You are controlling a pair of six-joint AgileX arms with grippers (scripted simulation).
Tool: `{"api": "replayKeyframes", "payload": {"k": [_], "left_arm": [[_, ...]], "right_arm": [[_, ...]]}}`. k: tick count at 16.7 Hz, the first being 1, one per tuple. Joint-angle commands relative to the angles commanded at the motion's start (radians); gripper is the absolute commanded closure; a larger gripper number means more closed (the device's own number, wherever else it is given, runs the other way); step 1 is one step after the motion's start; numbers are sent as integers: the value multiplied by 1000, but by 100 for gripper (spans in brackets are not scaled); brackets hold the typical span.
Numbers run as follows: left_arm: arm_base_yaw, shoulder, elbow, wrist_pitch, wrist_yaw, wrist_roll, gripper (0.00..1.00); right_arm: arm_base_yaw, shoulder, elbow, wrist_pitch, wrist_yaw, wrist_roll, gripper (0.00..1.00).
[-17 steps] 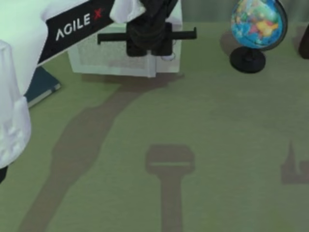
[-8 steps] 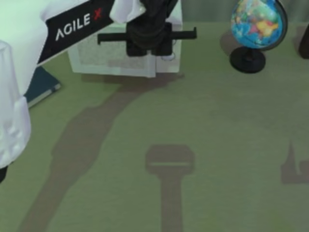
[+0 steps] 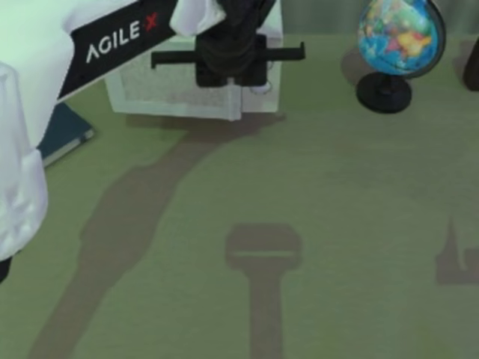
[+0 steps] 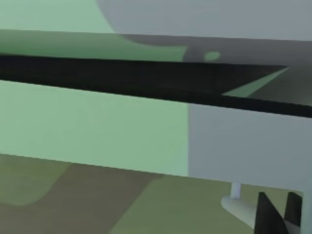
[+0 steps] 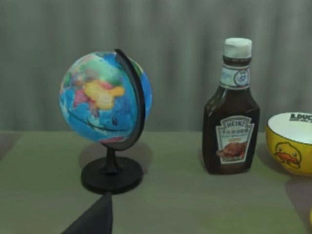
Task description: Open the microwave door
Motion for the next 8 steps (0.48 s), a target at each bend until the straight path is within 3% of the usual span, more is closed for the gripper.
{"api": "replayKeyframes", "payload": {"k": [8], "left_arm": [[-5, -6, -17, 11, 9, 5, 100]], "right_arm": [[0, 0, 0, 0, 0, 0, 0]]}}
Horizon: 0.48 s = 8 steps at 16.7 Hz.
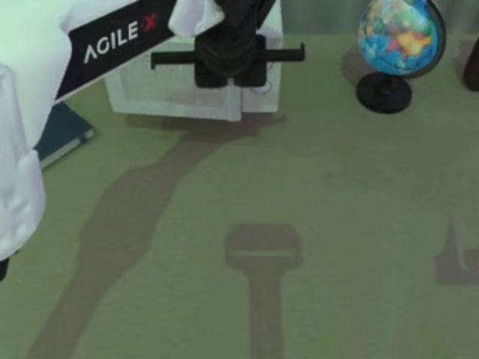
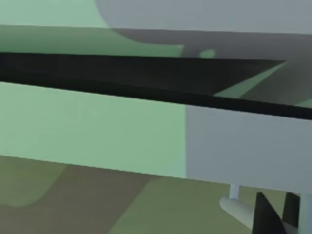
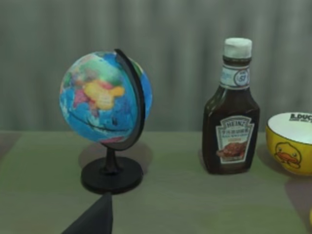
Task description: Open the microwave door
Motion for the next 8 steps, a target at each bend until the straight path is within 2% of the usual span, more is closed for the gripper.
{"api": "replayKeyframes", "payload": {"k": [8], "left_arm": [[11, -85, -130, 69, 31, 81, 100]], "right_arm": [[0, 0, 0, 0, 0, 0, 0]]}}
